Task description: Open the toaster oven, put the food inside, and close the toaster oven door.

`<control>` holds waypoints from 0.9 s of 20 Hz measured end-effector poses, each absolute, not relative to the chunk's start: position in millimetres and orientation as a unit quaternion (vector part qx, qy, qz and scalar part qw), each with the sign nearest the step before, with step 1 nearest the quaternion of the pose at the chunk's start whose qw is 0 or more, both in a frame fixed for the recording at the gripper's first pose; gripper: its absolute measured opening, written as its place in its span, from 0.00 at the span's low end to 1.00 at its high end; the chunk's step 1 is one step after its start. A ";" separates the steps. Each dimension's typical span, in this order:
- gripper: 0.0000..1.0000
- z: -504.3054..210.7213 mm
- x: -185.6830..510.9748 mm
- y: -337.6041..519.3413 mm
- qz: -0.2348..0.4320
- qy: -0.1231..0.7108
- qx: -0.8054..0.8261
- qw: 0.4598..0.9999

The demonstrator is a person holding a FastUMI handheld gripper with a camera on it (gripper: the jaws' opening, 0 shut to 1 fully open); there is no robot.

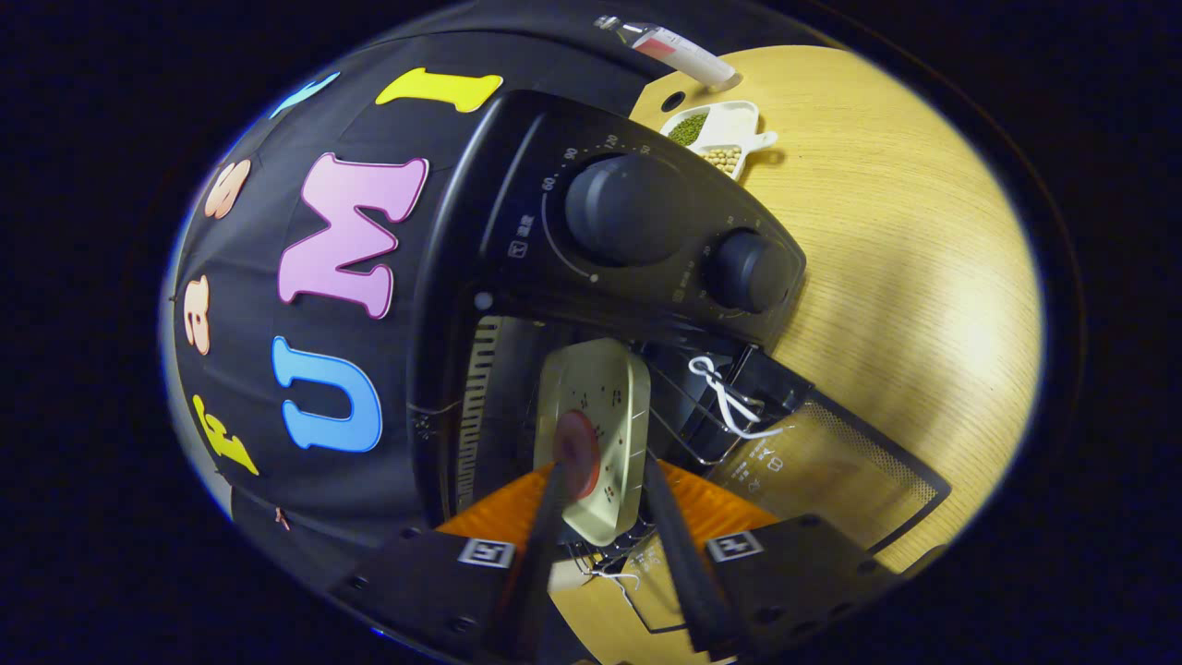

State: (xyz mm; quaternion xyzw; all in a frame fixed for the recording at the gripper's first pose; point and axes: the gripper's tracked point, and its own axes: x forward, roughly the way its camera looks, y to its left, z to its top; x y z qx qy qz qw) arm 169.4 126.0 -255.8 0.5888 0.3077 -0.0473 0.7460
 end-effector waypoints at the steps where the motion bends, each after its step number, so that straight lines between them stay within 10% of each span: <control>1: 0.74 -253.9 165.1 125.6 -0.045 0.310 0.581 0.752; 2: 0.95 -252.6 159.1 124.7 -0.045 0.312 0.570 0.759; 18: 0.99 -198.5 45.8 142.2 0.099 0.334 0.260 0.901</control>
